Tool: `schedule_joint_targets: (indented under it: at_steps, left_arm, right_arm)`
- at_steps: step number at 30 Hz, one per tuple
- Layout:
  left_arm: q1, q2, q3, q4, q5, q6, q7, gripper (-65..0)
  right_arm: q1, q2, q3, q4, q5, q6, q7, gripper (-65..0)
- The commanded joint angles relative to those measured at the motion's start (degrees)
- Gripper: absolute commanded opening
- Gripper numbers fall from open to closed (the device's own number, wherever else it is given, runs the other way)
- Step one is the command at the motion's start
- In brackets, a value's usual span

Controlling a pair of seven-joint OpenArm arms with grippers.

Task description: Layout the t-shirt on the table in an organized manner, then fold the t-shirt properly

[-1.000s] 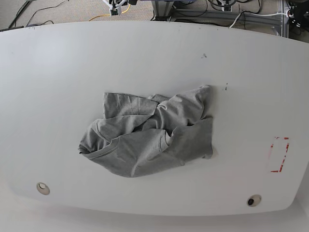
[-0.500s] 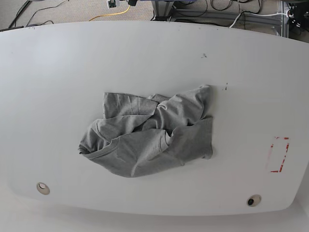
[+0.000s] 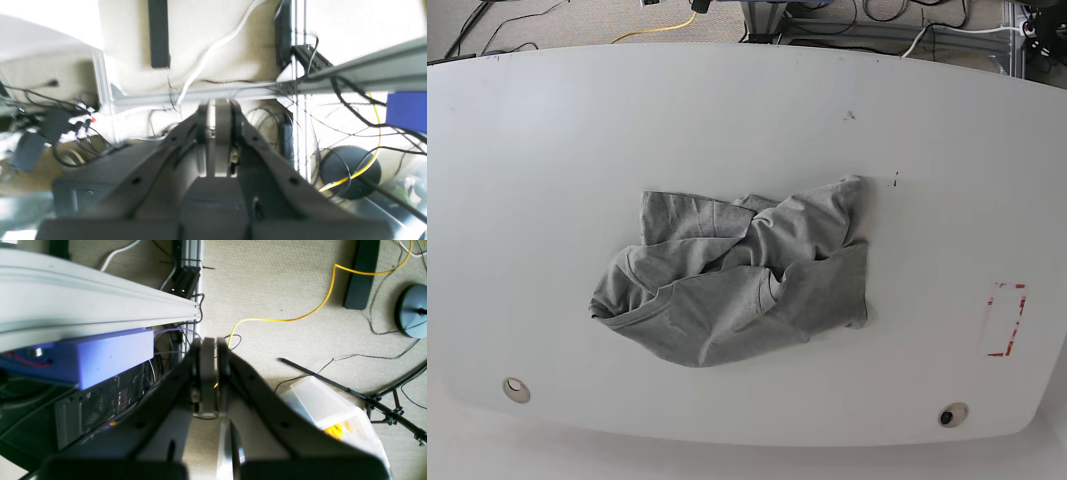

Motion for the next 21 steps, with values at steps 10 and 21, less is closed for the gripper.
schedule_joint_targets:
  at_steps: [10, 21]
  left_arm:
    - [7.83, -0.1, -0.26, 14.51, -0.27, 0.15, -1.13, -63.2]
    - [14.77, -0.19, -0.35, 27.69, -0.27, 0.15, -1.13, -63.2]
  right_arm:
    - [-8.01, 1.43, 0.28, 9.81, 7.6, 0.11, 0.56, -64.5]
    - [-14.96, 1.17, 0.28, 19.48, 7.78, -0.33, 0.56, -64.5]
